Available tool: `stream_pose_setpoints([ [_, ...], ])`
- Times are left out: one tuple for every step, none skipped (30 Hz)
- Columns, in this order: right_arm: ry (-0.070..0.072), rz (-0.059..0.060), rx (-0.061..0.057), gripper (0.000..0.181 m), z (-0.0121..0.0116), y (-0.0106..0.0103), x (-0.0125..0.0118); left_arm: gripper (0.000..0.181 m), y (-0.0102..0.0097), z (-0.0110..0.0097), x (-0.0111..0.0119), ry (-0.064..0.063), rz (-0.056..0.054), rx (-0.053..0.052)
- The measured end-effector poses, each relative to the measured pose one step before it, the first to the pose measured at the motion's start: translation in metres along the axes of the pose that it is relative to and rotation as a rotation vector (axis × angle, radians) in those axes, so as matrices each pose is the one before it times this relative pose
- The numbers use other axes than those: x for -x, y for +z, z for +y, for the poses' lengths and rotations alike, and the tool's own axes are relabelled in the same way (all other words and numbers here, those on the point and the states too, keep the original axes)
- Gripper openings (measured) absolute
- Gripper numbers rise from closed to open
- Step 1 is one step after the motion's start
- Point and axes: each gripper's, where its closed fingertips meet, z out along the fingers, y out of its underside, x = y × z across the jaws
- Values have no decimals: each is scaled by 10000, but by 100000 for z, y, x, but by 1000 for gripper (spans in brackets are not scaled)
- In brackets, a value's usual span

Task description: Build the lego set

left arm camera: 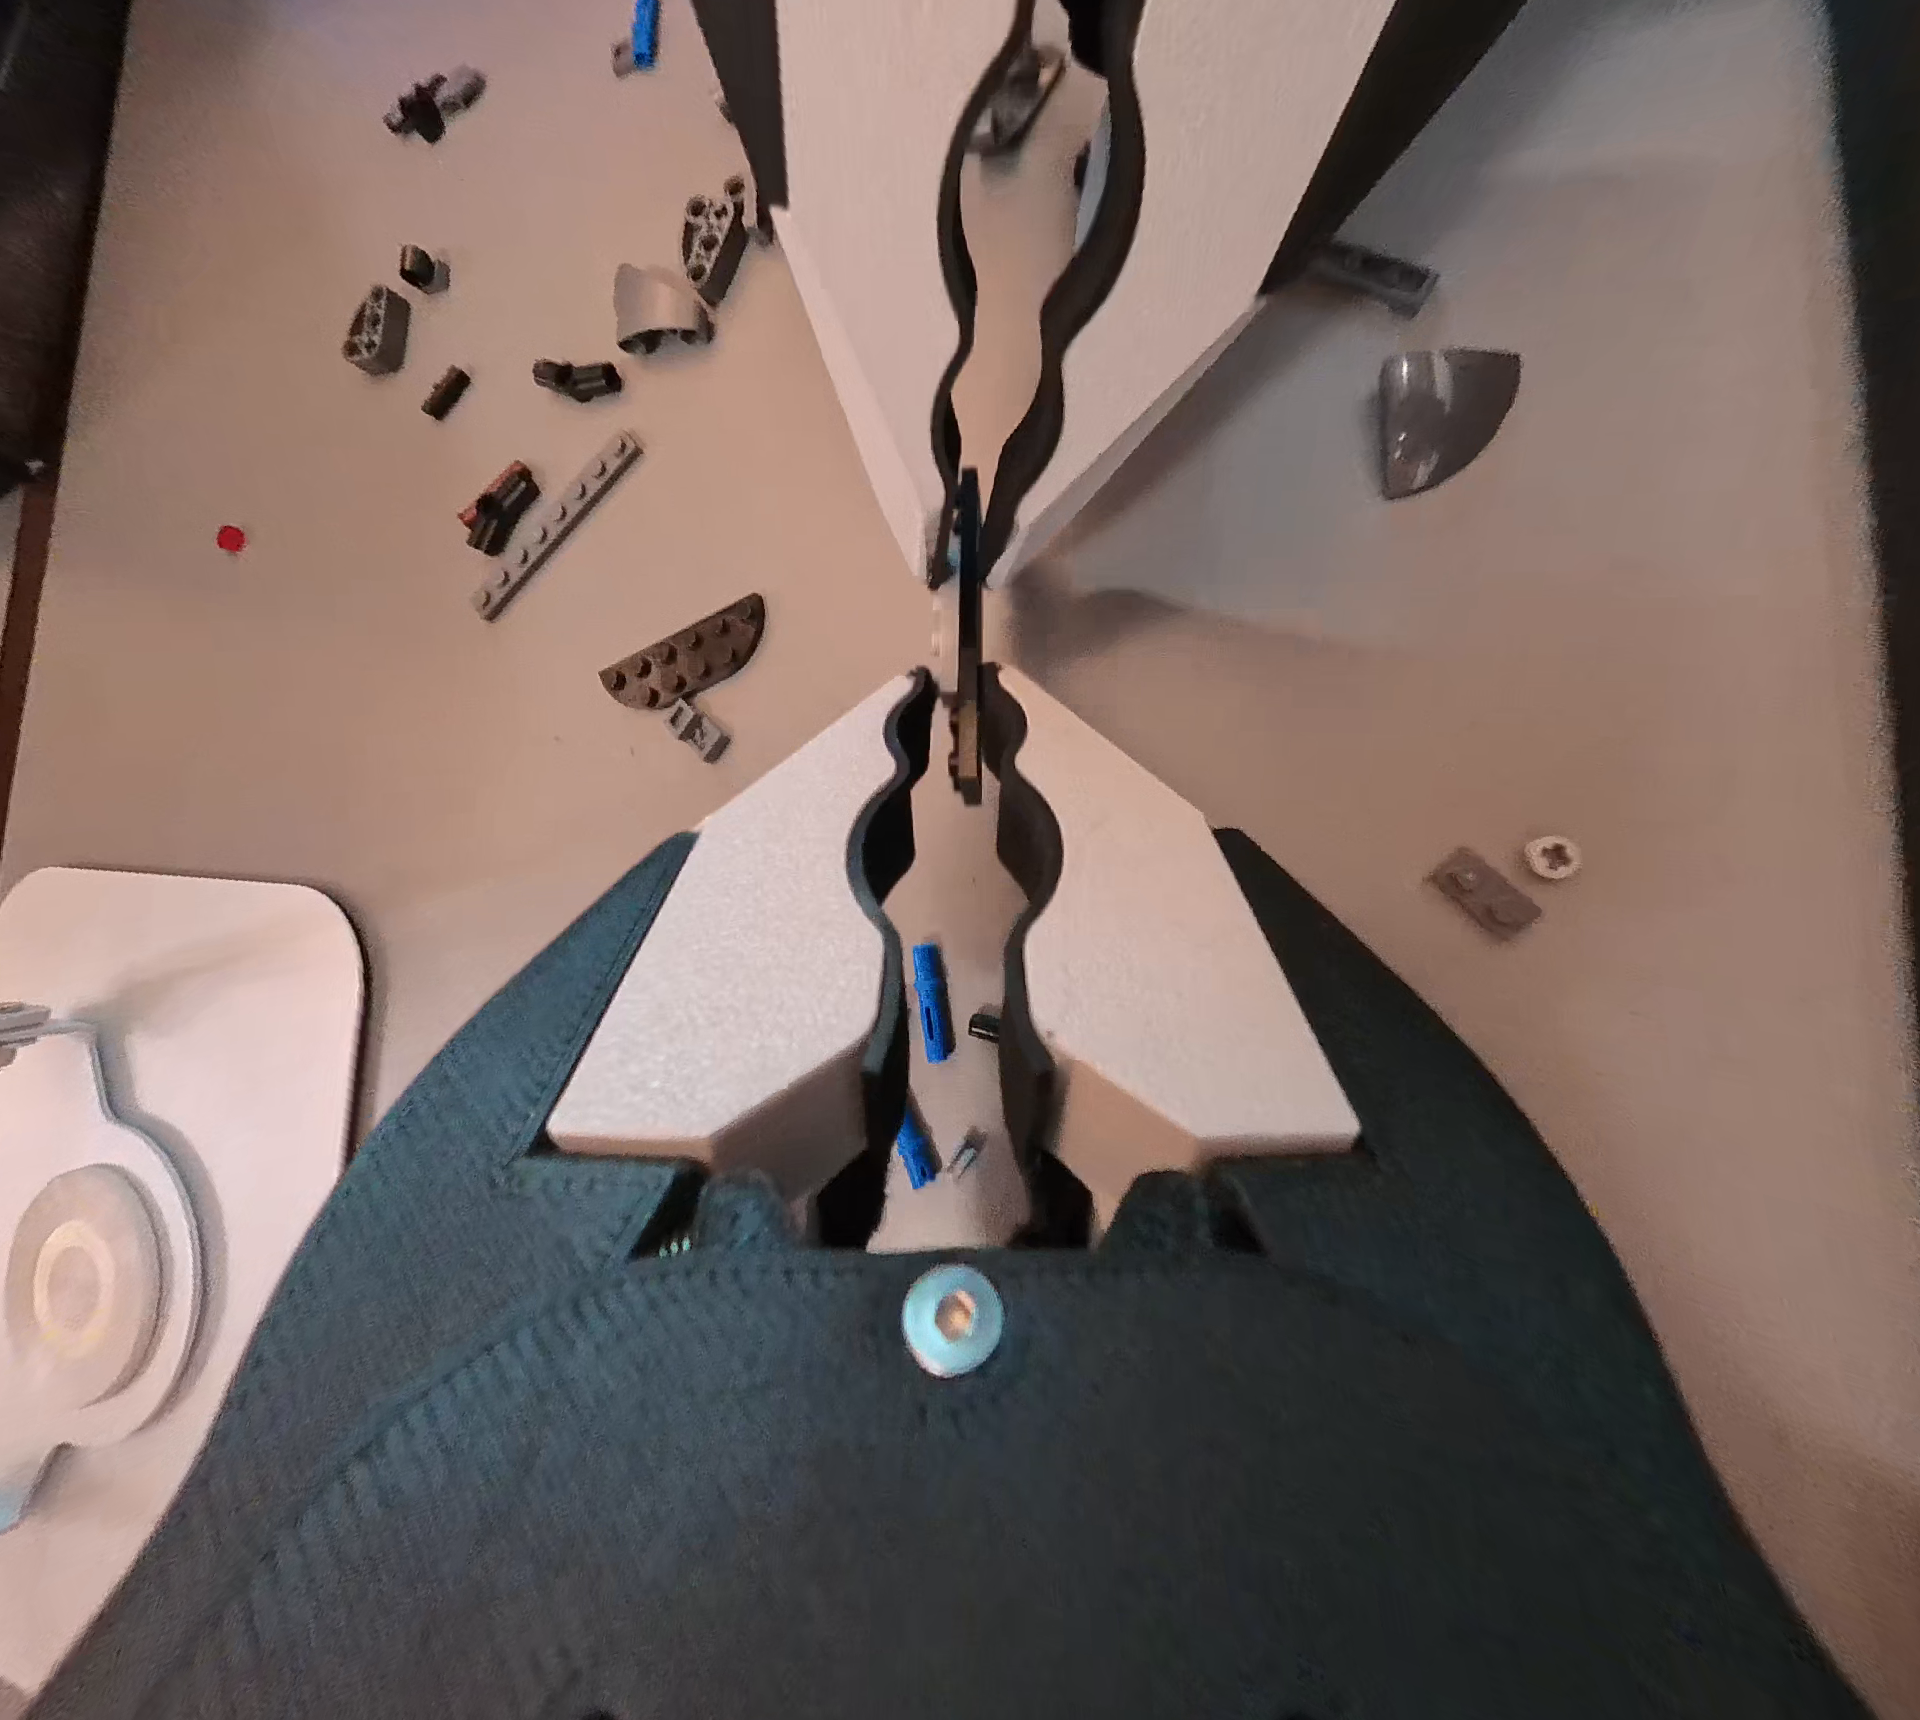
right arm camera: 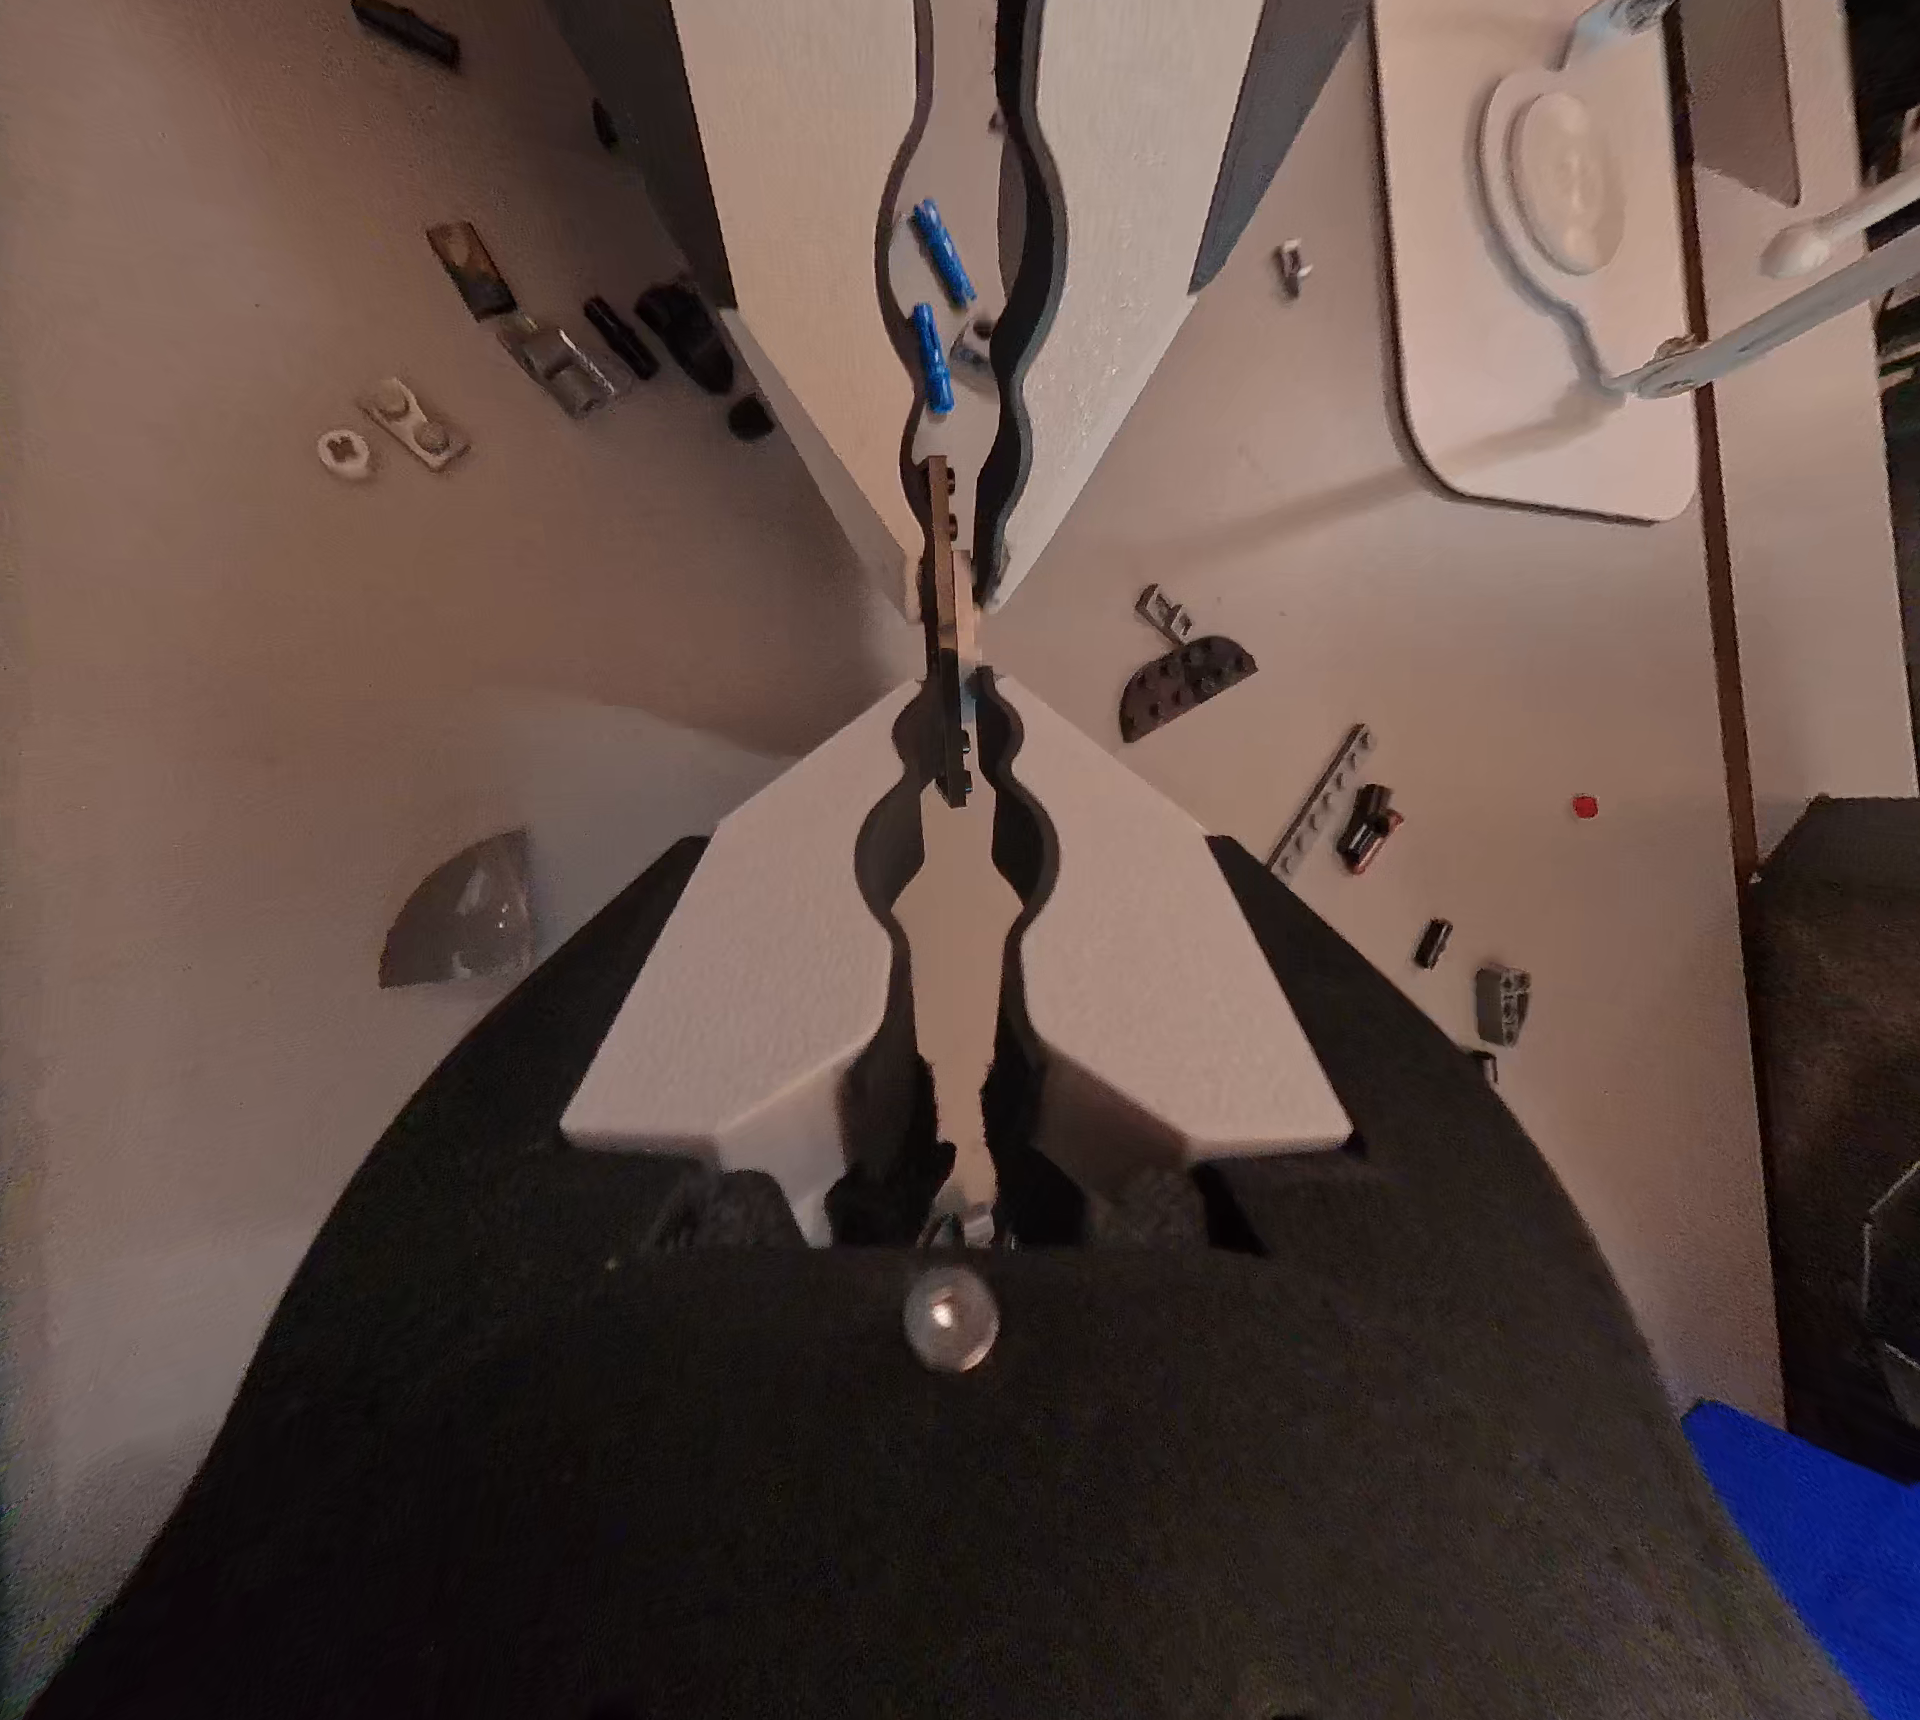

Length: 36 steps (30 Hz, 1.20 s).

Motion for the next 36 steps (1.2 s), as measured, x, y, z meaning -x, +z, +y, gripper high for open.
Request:
stream_pose_setpoints([
  [-46,7,258,4,484,248,36,7,151,305,2,111,-45,151],
  [-71,26,192,4,369,175,16,6,124,215,-119,55,62,107],
  [-25,-33,58,4,130,95,81,6,110,140,-138,-56,116,54],
  [40,-99,-11,4,-5,66,142,7,80,77,-104,-53,91,30],
  [46,-89,51,4,85,110,111,7,44,96,-50,-1,33,36],
  [-12,-6,161,4,263,161,19,7,46,106,-79,-19,61,45],
  [-46,53,145,4,254,141,-47,9,73,92,-142,-69,118,40],
  [13,-11,7,4,33,53,10,10,86,107,-103,-55,89,50],
  [88,-102,-61,4,-73,-4,77,10,79,120,-4,9,-2,57],
  [103,-84,-45,4,-13,5,50,10,75,136,-52,32,22,71],
  [75,-64,-41,4,3,3,37,11,58,65,-78,-21,63,26],
  [59,-55,-36,4,-3,-18,39,11,24,6,-76,-44,72,-8],
  [42,-34,-20,4,-1,-14,18,11,-23,-23,8,-14,2,-25],
  [27,-19,-4,4,19,7,2,10,-20,-10,32,-15,0,-10],
  [18,-18,3,5,20,-2,14,11,-23,-35,-11,-39,37,-18],
  [5,-20,2,6,17,-2,41,11,-7,-29,-10,-42,31,-27],
  [-12,-31,11,7,35,-5,58,11,-1,-7,34,-11,-8,-7],
  [-20,-38,35,9,71,19,81,11,2,39,9,8,-6,19],
  [-10,-60,31,9,65,26,109,11,14,45,-2,-6,7,16],
  [8,-85,-7,10,-4,8,137,11,0,3,10,-6,2,-7],
  [14,-65,-34,11,-50,-17,82,11,-16,-11,-25,-8,28,-15],
  [0,-47,-49,12,-71,-64,66,11,-14,-6,-17,-17,26,-8],
  [3,-53,-67,12,-87,-89,61,11,10,14,-7,-17,16,0],
  [27,-72,-91,12,-85,-123,80,11,-3,19,8,-16,12,0],
  [40,-54,-101,12,-109,-137,34,12,4,46,-39,-15,37,19],
  [25,-34,-98,12,-130,-134,23,12,49,91,-63,-14,42,40],
  [11,-35,-89,12,-134,-114,37,12,41,78,-6,9,1,38],
  [18,-22,-56,11,-96,-42,22,12,3,-5,-15,27,-11,3],
  [9,-44,-1,10,-4,13,73,12,-24,-59,-89,5,49,-31],
  [-22,-79,29,11,47,42,153,12,-30,-75,-85,-23,57,-35],
  [-34,-59,15,11,37,40,133,12,-8,-5,-24,-9,14,1],
  [-17,-47,0,11,1,22,96,12,11,60,0,11,-7,29],
  [8,-80,-27,10,-51,12,126,12,17,60,-52,-7,36,30],
  [11,-115,-53,10,-76,-29,176,12,13,20,-68,-18,44,4],
  [-4,-86,-48,11,-58,-48,152,12,15,9,-38,-3,16,1],
  [-6,-27,-30,11,-20,-87,48,12,20,29,-6,9,0,22],
])
